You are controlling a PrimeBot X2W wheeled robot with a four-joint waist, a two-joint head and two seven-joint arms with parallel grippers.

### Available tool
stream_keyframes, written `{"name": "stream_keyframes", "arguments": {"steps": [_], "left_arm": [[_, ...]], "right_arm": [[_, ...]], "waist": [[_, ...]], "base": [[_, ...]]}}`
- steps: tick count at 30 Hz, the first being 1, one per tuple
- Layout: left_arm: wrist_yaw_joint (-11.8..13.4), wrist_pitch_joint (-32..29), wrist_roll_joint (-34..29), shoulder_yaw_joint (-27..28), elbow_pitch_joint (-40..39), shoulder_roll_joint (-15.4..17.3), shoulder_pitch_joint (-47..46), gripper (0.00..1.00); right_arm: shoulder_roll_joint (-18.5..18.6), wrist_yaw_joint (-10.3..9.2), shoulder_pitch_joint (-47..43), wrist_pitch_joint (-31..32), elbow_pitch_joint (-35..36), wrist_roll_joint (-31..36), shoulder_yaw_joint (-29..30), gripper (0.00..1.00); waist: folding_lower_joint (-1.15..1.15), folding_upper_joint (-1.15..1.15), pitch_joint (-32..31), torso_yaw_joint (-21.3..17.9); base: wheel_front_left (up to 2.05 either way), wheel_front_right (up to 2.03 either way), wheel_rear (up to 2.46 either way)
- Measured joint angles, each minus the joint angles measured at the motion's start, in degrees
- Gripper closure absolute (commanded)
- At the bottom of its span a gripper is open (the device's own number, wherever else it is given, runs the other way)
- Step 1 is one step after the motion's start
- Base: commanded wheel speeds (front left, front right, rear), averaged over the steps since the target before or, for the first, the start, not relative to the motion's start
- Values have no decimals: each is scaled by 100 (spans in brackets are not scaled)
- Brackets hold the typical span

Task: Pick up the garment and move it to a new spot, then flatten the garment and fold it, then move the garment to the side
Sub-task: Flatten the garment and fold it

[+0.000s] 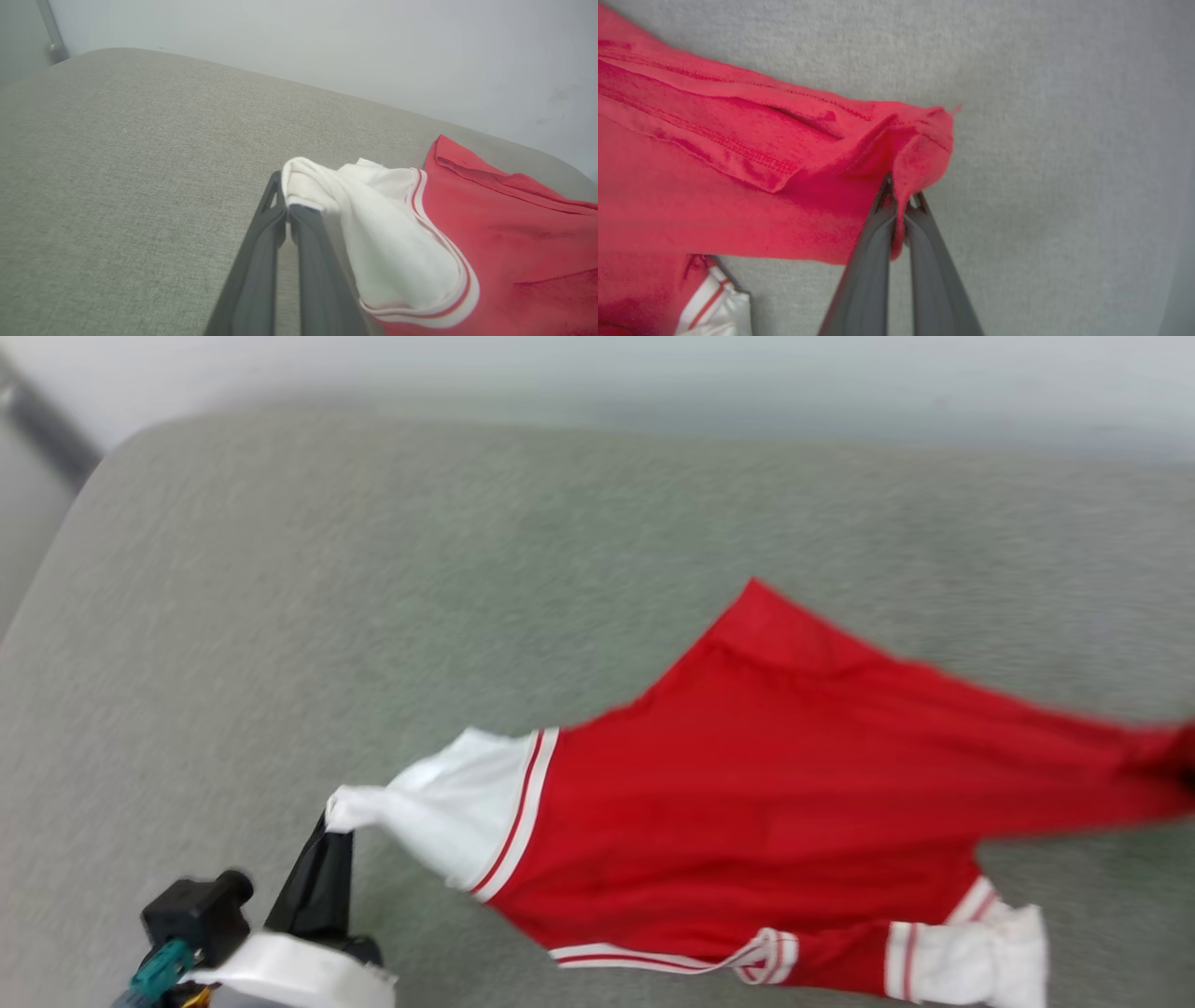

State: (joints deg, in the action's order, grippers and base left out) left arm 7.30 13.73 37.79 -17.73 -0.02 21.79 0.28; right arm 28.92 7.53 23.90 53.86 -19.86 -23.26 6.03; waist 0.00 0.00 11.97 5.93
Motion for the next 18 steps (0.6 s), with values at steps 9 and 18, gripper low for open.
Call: {"name": "stream_keyframes", "arguments": {"steps": [9, 18], "left_arm": [[189, -190, 144, 156, -5, 199, 438, 100], [280, -344, 168, 130, -87, 259, 495, 100]], "right_arm": [[-556, 0, -2408, 319, 980, -141, 192, 100], [-1327, -2, -3159, -1139, 1308, -189, 491, 0]], "waist": [[-1, 0, -616, -819], [-1, 0, -855, -1209]], "base": [[0, 0, 0], [0, 0, 0]]}}
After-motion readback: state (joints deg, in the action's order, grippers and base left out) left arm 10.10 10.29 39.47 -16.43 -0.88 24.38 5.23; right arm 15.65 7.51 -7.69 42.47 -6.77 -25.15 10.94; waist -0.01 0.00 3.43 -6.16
